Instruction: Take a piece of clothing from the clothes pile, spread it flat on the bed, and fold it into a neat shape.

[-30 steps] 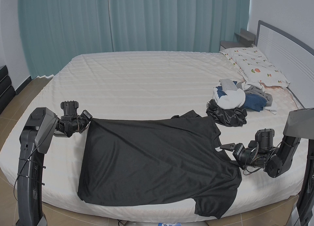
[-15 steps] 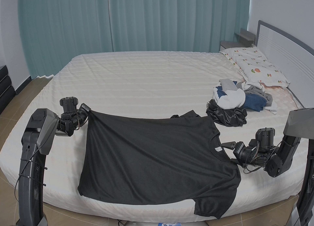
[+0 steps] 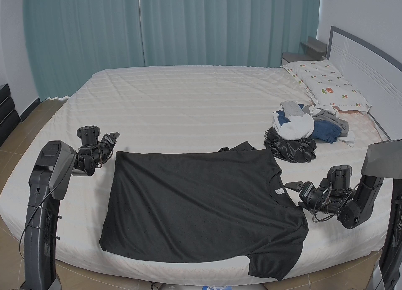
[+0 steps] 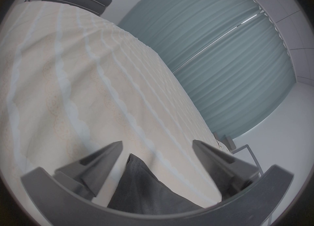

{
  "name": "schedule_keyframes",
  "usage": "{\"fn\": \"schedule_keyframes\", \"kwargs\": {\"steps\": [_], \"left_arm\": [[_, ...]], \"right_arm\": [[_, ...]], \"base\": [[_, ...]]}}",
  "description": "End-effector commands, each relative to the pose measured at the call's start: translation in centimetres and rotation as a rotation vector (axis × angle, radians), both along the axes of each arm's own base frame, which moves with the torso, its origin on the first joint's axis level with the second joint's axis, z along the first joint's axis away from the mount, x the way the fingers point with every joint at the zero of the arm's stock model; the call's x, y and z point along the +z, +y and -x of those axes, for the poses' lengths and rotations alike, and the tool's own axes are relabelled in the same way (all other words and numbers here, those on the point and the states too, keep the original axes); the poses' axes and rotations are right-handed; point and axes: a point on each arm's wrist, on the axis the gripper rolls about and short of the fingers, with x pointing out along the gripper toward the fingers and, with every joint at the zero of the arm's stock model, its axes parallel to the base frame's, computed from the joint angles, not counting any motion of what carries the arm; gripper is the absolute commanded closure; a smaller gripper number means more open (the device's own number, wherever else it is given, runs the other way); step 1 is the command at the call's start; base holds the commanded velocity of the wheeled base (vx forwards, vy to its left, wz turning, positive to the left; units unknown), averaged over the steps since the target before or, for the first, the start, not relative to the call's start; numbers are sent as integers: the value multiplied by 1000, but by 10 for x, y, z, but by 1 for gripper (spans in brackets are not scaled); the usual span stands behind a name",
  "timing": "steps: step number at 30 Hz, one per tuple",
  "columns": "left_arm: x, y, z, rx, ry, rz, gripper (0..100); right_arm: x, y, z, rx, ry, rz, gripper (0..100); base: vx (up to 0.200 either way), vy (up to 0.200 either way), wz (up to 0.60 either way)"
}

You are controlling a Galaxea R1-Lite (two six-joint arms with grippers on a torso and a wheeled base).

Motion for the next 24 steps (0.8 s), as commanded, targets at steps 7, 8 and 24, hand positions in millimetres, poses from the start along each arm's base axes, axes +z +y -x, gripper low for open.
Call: {"fn": "schedule_keyframes", "kwargs": {"steps": [7,8,24], "left_arm": [[24,8,20,75,36,59,0],[31,10,27,80,45,84,0],[72,-11,128,-100,171,206,0]], "right_arm": [[1,-7,2,-28,-17,70,0],[2,-7,3,-28,-16,70,0],[5,-12,8,-39,-16,76,0]], "base": [[0,0,0],[0,0,0],[-88,0,0]]}}
